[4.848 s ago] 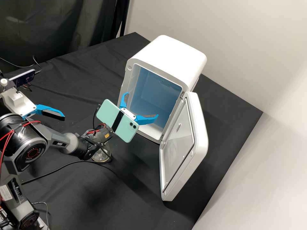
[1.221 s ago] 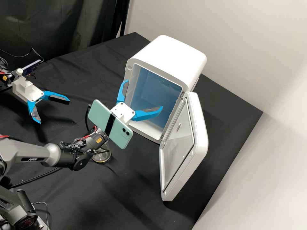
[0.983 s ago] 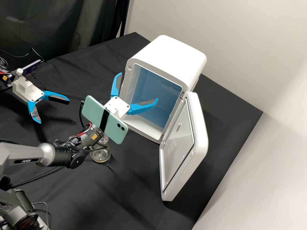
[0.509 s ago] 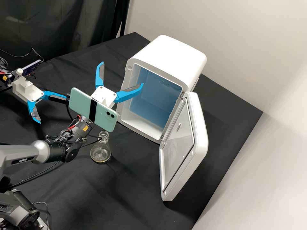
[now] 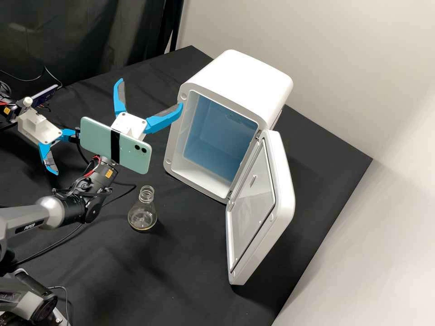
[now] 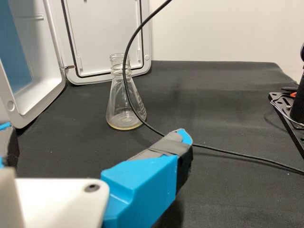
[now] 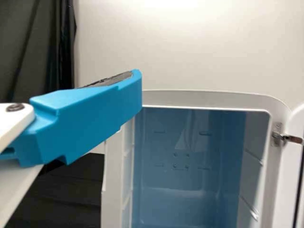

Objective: Place the flask in the incubator

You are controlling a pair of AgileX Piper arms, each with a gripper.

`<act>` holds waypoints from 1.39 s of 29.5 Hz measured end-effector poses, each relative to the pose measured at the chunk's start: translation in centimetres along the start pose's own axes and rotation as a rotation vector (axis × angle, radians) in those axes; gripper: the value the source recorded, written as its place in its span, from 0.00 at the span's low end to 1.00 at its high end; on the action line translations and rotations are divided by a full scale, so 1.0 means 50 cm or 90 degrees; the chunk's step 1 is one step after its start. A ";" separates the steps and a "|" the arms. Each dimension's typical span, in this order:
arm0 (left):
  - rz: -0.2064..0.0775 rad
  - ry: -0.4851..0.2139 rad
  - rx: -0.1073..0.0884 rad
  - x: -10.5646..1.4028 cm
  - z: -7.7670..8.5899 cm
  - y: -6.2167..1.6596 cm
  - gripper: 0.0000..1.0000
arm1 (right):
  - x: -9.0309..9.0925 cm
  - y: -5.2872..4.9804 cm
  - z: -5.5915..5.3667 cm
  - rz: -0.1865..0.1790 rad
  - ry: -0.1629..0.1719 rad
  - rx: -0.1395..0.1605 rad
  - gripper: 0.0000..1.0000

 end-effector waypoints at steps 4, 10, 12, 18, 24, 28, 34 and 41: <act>0.000 0.000 0.000 0.000 0.000 0.000 1.00 | -0.005 -0.003 -0.010 -0.003 0.011 0.001 1.00; 0.000 0.000 0.000 0.000 0.000 0.000 1.00 | -0.014 -0.008 -0.012 -0.011 0.011 -0.010 1.00; 0.000 0.000 0.000 0.000 0.000 0.000 1.00 | -0.023 -0.014 -0.006 -0.015 0.002 -0.008 1.00; 0.000 0.000 0.000 0.000 0.000 0.000 1.00 | -0.041 -0.048 0.020 -0.050 -0.026 -0.011 1.00; 0.000 0.000 0.000 0.000 0.000 0.000 1.00 | -0.061 -0.090 0.046 -0.104 -0.059 -0.003 1.00; 0.000 0.000 0.000 0.000 0.000 0.000 1.00 | -0.066 -0.102 0.045 -0.120 -0.057 -0.007 1.00; 0.000 0.000 -0.006 0.000 0.000 0.000 1.00 | -0.065 -0.114 0.053 -0.135 -0.068 -0.012 1.00; 0.000 0.000 -0.010 0.000 0.000 0.000 1.00 | -0.062 -0.132 0.071 -0.157 -0.091 -0.010 1.00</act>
